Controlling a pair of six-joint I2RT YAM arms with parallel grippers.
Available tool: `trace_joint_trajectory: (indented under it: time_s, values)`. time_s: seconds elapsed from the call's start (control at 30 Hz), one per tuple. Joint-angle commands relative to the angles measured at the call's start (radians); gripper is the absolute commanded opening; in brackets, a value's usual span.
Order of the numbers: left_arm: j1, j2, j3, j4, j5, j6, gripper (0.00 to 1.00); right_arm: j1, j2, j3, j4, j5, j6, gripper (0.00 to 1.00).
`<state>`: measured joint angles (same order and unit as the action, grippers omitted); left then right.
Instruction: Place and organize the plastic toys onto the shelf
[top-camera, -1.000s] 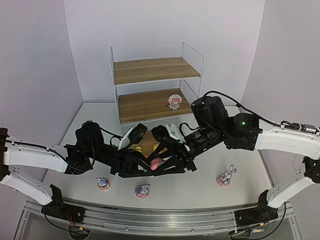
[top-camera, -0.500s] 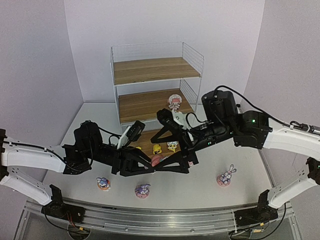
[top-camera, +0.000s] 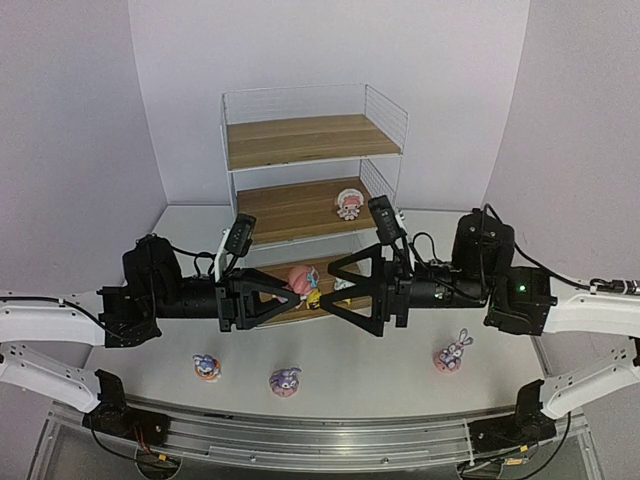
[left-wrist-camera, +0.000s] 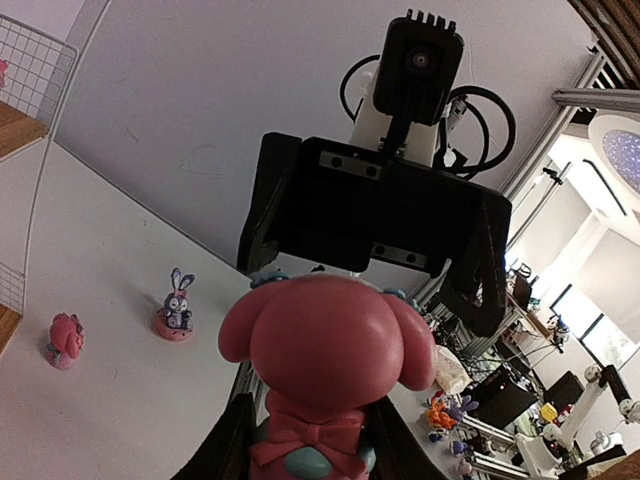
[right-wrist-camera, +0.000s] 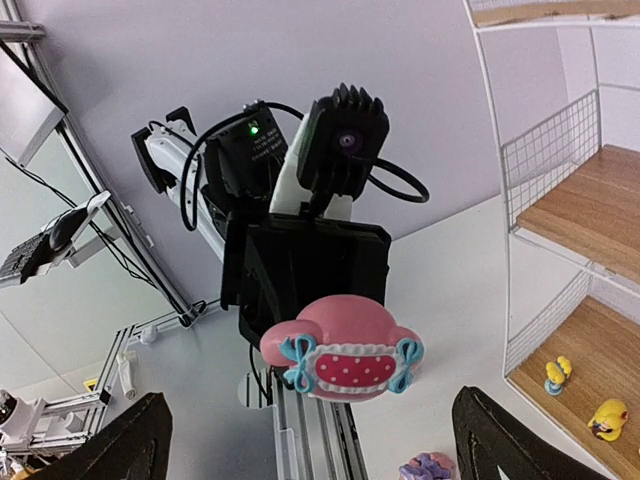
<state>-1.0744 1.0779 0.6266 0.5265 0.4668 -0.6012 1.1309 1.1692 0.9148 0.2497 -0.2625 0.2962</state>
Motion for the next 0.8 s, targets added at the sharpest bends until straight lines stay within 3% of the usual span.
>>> trace_joint_trajectory:
  time_s: [0.0,0.3,0.77]
  values:
    - [-0.004,0.006,0.047,0.02,-0.036,0.007,0.0,0.001,0.076,0.073,0.105,-0.006,0.073,0.95]
    - [-0.004,0.006,0.042,0.038,-0.041,0.006,0.0,0.001,0.15,0.081,0.202,0.048,0.131,0.94]
    - [-0.004,0.019,0.047,0.045,-0.096,0.01,0.0,0.009,0.177,0.074,0.235,0.074,0.194,0.74]
